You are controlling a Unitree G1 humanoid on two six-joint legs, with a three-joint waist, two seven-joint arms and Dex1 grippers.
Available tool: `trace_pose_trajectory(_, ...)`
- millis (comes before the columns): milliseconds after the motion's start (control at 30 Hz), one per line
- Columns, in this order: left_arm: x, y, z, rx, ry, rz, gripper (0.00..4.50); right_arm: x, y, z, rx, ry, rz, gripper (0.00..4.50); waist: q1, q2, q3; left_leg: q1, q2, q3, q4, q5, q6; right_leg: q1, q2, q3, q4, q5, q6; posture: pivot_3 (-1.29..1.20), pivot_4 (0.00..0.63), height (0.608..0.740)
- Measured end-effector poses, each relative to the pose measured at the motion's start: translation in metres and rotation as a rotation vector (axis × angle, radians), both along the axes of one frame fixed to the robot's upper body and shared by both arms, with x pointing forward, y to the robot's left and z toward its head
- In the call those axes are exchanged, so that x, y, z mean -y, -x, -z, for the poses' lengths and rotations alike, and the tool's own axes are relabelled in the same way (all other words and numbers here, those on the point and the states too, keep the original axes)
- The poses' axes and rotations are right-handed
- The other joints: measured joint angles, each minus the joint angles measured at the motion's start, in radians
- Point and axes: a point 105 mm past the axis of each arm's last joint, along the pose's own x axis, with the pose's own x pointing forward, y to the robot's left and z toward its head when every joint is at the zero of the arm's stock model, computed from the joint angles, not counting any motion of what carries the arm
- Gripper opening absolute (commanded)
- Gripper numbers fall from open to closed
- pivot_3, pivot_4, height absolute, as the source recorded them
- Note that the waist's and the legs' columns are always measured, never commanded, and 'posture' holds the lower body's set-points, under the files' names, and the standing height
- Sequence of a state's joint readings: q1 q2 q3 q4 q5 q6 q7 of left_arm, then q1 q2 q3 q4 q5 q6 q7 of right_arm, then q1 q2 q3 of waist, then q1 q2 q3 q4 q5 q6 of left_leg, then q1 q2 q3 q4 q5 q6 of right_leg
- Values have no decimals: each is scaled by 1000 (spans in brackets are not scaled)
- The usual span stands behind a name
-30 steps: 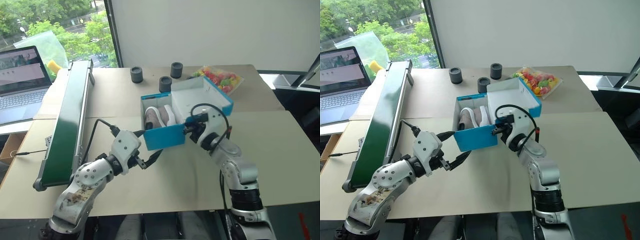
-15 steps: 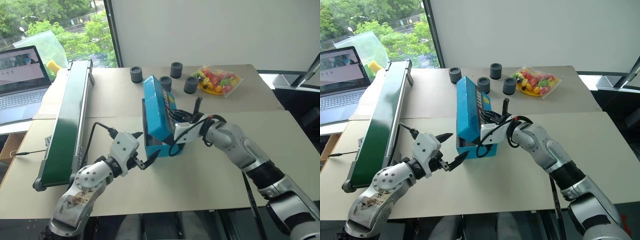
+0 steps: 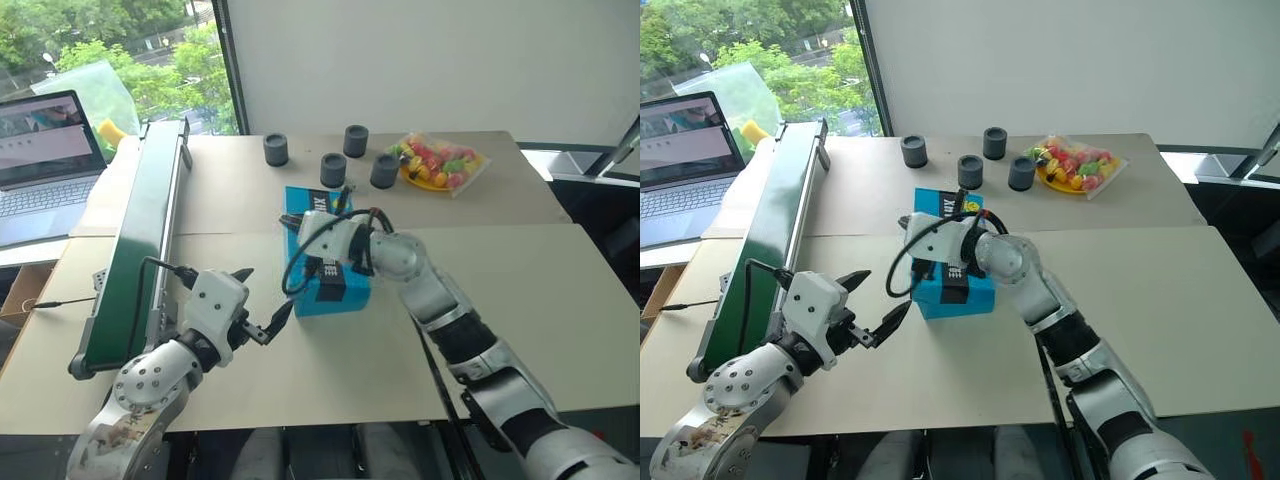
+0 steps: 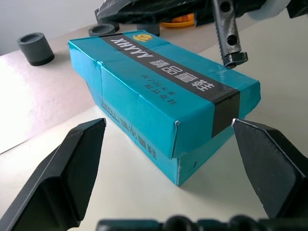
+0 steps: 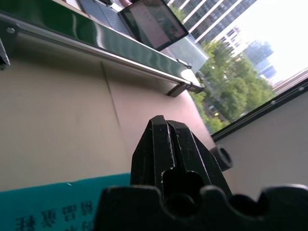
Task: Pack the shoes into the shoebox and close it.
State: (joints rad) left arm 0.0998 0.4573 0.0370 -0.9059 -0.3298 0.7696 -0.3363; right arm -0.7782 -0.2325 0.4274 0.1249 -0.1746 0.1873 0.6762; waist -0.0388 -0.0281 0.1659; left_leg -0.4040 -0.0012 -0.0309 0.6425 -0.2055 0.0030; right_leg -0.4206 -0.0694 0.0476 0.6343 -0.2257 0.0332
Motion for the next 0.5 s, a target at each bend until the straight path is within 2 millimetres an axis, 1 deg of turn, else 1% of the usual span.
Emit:
trace_pose_trajectory(33, 1, 0, 0, -2, 3, 3, 4500, 5, -7, 15, -82, 59, 44, 14, 2, 0, 0, 0, 0, 0, 0, 0, 0, 0, -1, -1, 0, 0, 0, 0, 150, 740)
trace_pose_trajectory(67, 2, 0, 0, -3, 4, 4, 4500, 11, -11, 24, -129, 92, 77, 14, 5, 0, 0, 0, -1, 0, 0, 0, 0, 0, -1, -1, 0, 0, 0, 0, 150, 740)
trace_pose_trajectory(100, 1, 0, 1, -3, 5, 1, 4500, 17, -16, 33, -187, 113, 122, 14, 7, 0, 0, 0, -1, 0, 0, 0, 0, 0, -1, -2, 0, 0, 0, 0, 150, 740)
trace_pose_trajectory(133, 1, 0, 1, -2, 5, -2, 4500, 19, -18, 37, -249, 103, 150, 14, 6, 0, 0, 0, -1, 0, 0, 0, 0, 0, -2, -2, 0, 0, 0, 0, 150, 740)
trace_pose_trajectory(200, 2, 0, 1, -2, 6, 1, 4500, 18, -23, 39, -398, 63, 197, 14, 2, 0, 0, 0, -1, 0, 0, 0, 0, 0, -1, -2, 0, 0, -1, 0, 150, 740)
trace_pose_trajectory(300, 5, 0, 1, -4, 11, 7, 4500, 19, -27, 39, -481, 65, 211, 14, -3, 0, -1, 2, -1, 0, 0, 0, 0, 1, 0, -2, 0, 0, -1, 0, 150, 740)
trace_pose_trajectory(500, 5, 1, 3, -10, 12, 5, 4500, 24, -21, 47, -530, 75, 205, 14, -2, 0, -3, 5, -1, 1, 0, 0, 0, 5, 0, -2, -1, 0, 0, 0, 150, 740)
